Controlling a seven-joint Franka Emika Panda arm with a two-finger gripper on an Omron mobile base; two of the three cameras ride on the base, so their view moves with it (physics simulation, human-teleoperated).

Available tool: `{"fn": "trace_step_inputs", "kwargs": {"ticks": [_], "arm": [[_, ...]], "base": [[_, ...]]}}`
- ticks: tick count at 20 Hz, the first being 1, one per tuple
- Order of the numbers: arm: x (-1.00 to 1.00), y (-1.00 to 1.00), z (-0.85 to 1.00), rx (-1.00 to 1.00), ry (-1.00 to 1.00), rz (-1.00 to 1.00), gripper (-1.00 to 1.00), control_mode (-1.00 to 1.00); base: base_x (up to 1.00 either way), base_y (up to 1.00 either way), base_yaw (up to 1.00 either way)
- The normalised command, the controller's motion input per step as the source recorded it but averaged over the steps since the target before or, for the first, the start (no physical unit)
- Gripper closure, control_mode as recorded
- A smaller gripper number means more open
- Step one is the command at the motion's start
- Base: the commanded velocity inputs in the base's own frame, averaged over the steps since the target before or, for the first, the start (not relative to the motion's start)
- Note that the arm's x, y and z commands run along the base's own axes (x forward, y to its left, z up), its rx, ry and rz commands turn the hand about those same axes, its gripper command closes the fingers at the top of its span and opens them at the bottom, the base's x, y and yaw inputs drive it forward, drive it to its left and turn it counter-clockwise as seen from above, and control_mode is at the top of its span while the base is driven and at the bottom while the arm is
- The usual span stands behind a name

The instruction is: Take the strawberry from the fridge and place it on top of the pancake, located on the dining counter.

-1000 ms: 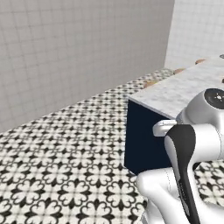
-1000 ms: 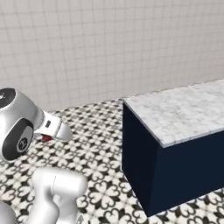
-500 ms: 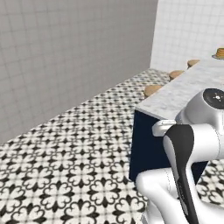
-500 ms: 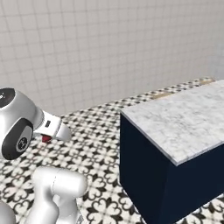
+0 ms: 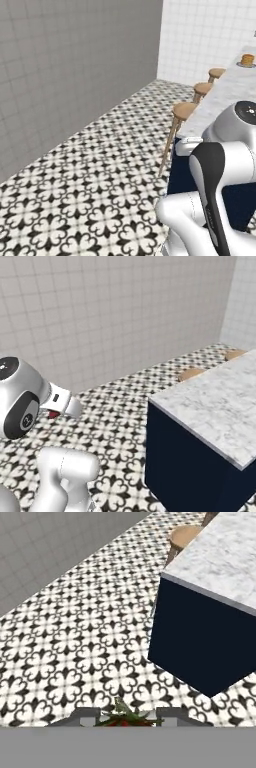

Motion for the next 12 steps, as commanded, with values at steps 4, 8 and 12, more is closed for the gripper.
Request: {"fn": "trace_step_inputs", "kwargs": {"ticks": [4,8,12], "arm": [[0.00,0.00,0.00,0.00,0.00,0.00,1.00,1.00],[0.00,0.00,0.00,0.00,0.00,0.00,1.00,1.00],[0.00,0.00,0.00,0.00,0.00,0.00,1.00,1.00]], "base": [[0.52,1.00,-0.24],[0.68,1.00,-0.32],[0.83,1.00,-0.46]]}}
